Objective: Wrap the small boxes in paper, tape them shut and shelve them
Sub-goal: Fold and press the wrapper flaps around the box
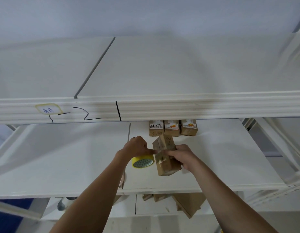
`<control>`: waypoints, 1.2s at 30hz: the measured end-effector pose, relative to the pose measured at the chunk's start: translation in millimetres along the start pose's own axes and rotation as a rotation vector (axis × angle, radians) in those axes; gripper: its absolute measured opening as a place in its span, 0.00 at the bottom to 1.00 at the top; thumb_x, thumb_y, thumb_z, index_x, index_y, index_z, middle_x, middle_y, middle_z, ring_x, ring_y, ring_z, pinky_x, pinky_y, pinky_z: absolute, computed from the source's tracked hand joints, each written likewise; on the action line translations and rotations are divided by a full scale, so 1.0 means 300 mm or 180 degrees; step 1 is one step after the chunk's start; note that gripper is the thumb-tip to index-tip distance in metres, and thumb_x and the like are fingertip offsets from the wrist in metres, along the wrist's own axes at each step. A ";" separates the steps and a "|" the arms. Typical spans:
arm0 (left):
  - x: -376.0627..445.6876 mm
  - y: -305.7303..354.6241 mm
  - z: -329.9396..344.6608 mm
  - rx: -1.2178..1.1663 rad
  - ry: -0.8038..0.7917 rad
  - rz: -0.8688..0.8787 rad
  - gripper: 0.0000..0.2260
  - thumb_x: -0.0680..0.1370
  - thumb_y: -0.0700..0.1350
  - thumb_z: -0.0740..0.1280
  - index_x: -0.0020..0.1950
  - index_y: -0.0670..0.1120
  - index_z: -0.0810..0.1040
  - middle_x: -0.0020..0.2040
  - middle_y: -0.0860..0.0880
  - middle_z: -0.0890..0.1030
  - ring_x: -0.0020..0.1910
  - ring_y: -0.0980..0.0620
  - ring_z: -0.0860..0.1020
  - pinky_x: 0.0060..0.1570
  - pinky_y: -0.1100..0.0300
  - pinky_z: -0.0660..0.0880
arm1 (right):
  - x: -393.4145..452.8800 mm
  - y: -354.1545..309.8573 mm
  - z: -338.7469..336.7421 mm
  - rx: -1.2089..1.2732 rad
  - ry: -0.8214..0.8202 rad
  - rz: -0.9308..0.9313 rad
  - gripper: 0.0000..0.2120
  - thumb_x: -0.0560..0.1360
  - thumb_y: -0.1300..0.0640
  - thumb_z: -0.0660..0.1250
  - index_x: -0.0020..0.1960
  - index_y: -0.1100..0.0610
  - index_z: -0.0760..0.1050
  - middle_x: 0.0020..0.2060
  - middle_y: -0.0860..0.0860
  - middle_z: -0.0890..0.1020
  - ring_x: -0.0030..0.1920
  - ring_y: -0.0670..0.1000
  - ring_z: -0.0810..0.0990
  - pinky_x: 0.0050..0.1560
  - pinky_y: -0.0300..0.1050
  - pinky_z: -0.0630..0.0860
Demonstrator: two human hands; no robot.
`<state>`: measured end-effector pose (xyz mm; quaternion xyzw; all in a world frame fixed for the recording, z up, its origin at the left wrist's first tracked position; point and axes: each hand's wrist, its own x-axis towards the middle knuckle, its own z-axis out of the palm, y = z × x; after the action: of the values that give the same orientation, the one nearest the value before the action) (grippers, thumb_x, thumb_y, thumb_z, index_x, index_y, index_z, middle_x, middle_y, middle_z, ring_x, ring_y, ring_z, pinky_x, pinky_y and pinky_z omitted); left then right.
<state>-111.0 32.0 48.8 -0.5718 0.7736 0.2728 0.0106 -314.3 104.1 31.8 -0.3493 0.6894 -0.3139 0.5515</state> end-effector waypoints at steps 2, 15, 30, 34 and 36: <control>0.002 -0.003 -0.001 -0.0094 0.0003 -0.0014 0.26 0.68 0.71 0.71 0.29 0.49 0.75 0.34 0.50 0.76 0.39 0.50 0.78 0.40 0.56 0.75 | 0.004 -0.004 -0.006 0.0024 0.0021 -0.0009 0.19 0.66 0.51 0.82 0.53 0.56 0.83 0.44 0.51 0.87 0.49 0.53 0.86 0.56 0.53 0.82; -0.010 -0.057 -0.075 -0.1619 -0.0619 0.0409 0.20 0.73 0.59 0.75 0.32 0.44 0.79 0.31 0.48 0.70 0.35 0.53 0.68 0.40 0.58 0.63 | -0.002 -0.031 -0.095 0.0388 -0.0164 -0.0074 0.18 0.67 0.56 0.81 0.54 0.61 0.83 0.45 0.55 0.88 0.49 0.54 0.87 0.51 0.50 0.83; 0.030 -0.053 -0.049 -0.0826 -0.0724 0.0059 0.23 0.73 0.63 0.73 0.49 0.42 0.86 0.44 0.45 0.83 0.43 0.50 0.79 0.44 0.60 0.73 | -0.017 -0.041 -0.086 0.0514 -0.0268 0.0031 0.19 0.66 0.56 0.82 0.53 0.60 0.83 0.45 0.55 0.88 0.48 0.55 0.86 0.46 0.49 0.83; 0.034 -0.065 -0.034 -0.0407 -0.0746 -0.0056 0.27 0.72 0.67 0.70 0.45 0.42 0.83 0.42 0.46 0.81 0.40 0.51 0.78 0.43 0.61 0.72 | -0.029 -0.028 -0.089 0.0531 -0.0284 0.0041 0.20 0.65 0.55 0.82 0.54 0.60 0.83 0.46 0.55 0.88 0.48 0.55 0.87 0.46 0.49 0.83; 0.035 -0.068 -0.018 -0.0141 -0.0647 -0.0183 0.26 0.72 0.69 0.69 0.41 0.45 0.79 0.39 0.48 0.80 0.38 0.51 0.78 0.42 0.62 0.73 | -0.030 -0.029 -0.094 0.0578 -0.0280 0.0007 0.21 0.65 0.56 0.82 0.55 0.61 0.83 0.46 0.55 0.88 0.48 0.55 0.87 0.45 0.48 0.82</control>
<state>-95.0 16.4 41.8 -0.5633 0.7456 0.3461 0.0842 -339.3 108.0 49.4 -0.3106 0.6337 -0.3588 0.6109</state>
